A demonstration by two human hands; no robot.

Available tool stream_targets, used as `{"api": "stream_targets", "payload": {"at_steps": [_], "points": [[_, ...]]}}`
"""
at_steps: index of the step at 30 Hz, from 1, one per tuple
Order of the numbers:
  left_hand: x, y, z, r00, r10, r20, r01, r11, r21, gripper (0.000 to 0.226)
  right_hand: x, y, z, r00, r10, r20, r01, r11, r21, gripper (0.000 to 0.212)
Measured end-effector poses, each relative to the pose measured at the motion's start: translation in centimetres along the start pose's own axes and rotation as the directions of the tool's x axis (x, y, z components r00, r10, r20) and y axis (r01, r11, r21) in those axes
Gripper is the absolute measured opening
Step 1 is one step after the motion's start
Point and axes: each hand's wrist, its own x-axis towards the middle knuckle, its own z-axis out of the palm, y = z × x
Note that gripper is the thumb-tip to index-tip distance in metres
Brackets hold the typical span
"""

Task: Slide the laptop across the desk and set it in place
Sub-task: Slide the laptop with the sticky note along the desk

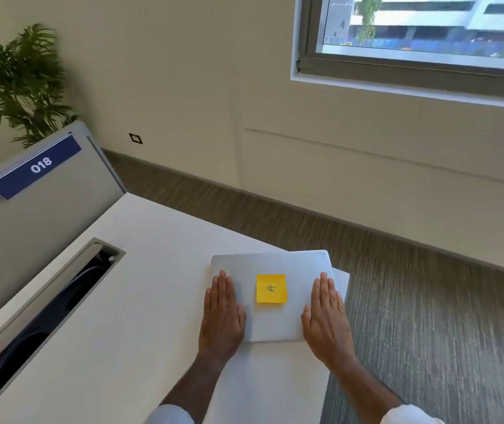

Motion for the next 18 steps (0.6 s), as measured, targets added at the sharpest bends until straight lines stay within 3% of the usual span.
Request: {"api": "stream_targets", "payload": {"at_steps": [10,18], "points": [[2.4,0.1,-0.1,0.980,-0.153,0.124,0.146,0.987,0.066,0.066,2.5,1.1,-0.8,0.978,0.182,0.100,-0.183,0.983,0.000,0.067],[2.6,0.5,-0.8,0.960,-0.261,0.105,0.246,0.959,0.140,0.065,3.4,0.5,-1.2,0.976,0.187,0.113,-0.173,0.977,-0.127,0.067]]}}
